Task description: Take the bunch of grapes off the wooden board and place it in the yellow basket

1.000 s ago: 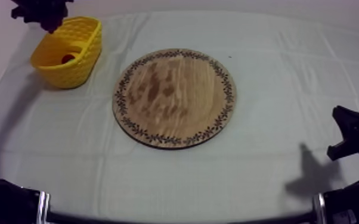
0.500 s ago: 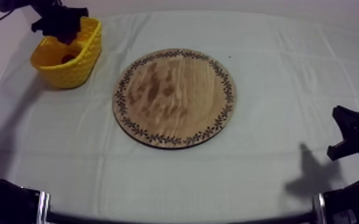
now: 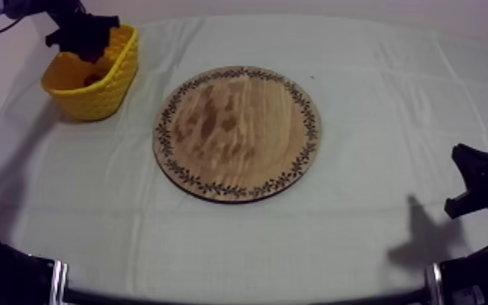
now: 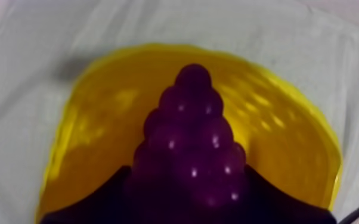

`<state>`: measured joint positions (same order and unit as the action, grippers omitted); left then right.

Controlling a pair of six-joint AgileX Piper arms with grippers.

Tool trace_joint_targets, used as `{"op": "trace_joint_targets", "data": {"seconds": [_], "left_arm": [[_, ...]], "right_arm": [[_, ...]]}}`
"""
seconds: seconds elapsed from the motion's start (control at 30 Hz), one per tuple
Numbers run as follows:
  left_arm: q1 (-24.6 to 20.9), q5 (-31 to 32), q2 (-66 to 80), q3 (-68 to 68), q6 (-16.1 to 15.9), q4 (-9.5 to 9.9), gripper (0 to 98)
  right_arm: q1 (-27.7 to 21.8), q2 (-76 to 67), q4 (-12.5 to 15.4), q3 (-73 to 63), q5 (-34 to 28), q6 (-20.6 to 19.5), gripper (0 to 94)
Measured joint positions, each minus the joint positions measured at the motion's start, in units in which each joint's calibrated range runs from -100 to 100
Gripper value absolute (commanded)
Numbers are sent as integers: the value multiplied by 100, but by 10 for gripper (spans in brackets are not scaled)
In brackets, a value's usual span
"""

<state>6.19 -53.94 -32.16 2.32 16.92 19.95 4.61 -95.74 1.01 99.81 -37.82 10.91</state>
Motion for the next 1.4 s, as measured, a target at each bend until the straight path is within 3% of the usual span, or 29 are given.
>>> {"op": "trace_joint_targets", "data": {"seconds": [0.13, 0.3, 0.47, 0.6, 0.73, 0.87, 1.03, 1.17, 1.4], "left_arm": [[-10, -2, 30, 60, 204, 33, 925], [3, 32, 161, 23, 426, 75, 938], [-47, 190, 436, -83, 523, 103, 776], [-138, 464, 793, -216, 678, 165, 549], [-276, 806, 1300, -460, 642, 193, 252], [-451, 1226, 1992, -833, 538, 188, 94], [-666, 1725, 2951, -1469, 302, 131, 16], [-795, 1868, 3898, -2035, 76, -48, 4], [-861, 2076, 5715, -3367, -120, -108, 0]], "right_arm": [[0, 0, 0, 0, 0, 0, 4], [0, 0, 0, 0, 0, 0, 4], [0, 0, 0, 0, 0, 0, 4], [0, 0, 0, 0, 0, 0, 4], [0, 0, 0, 0, 0, 0, 4], [0, 0, 0, 0, 0, 0, 4], [0, 0, 0, 0, 0, 0, 4], [0, 0, 0, 0, 0, 0, 4], [0, 0, 0, 0, 0, 0, 4]]}}
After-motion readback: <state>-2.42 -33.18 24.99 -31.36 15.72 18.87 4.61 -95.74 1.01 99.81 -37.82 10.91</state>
